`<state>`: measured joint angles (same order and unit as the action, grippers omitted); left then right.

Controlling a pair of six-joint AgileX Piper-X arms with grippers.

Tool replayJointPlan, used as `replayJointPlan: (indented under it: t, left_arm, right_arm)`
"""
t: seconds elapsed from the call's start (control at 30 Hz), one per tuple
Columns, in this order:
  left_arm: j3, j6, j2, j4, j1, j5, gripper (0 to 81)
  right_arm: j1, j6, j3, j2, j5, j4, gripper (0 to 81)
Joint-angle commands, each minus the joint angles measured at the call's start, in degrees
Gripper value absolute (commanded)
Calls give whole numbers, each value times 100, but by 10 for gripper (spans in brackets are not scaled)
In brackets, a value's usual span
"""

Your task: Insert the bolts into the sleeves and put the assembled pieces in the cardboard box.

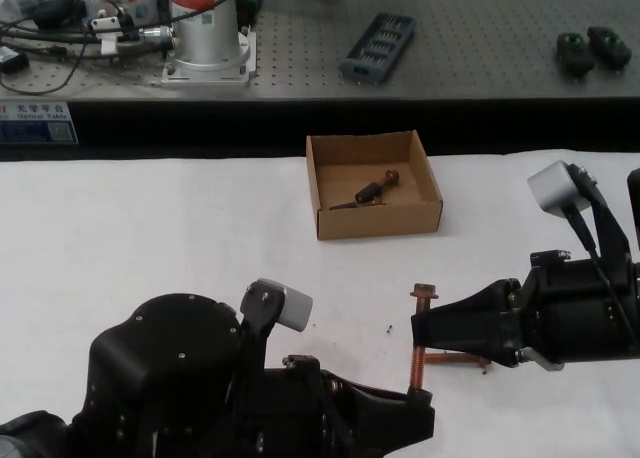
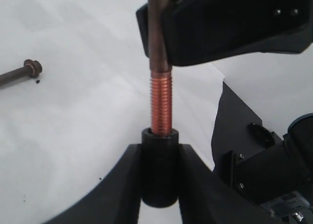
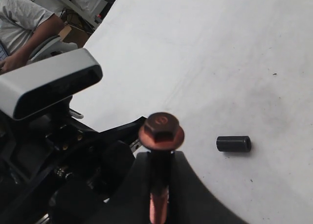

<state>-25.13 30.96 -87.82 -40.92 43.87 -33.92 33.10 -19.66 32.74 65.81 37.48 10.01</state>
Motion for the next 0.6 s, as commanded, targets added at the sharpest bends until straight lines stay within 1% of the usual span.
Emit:
replayJointPlan:
  t: [0.0, 0.3, 0.57]
  left_arm:
    - [-18, -117, 90, -165, 12, 233, 125]
    - [-7, -134, 251, -165, 12, 398, 125]
    - [-7, -142, 251, -165, 12, 302, 125]
  right_arm:
    - [-29, -1, 30, -85, 80, -12, 19]
    - [-29, -1, 30, -85, 80, -12, 19]
    - [-29, -1, 30, -85, 80, -12, 19]
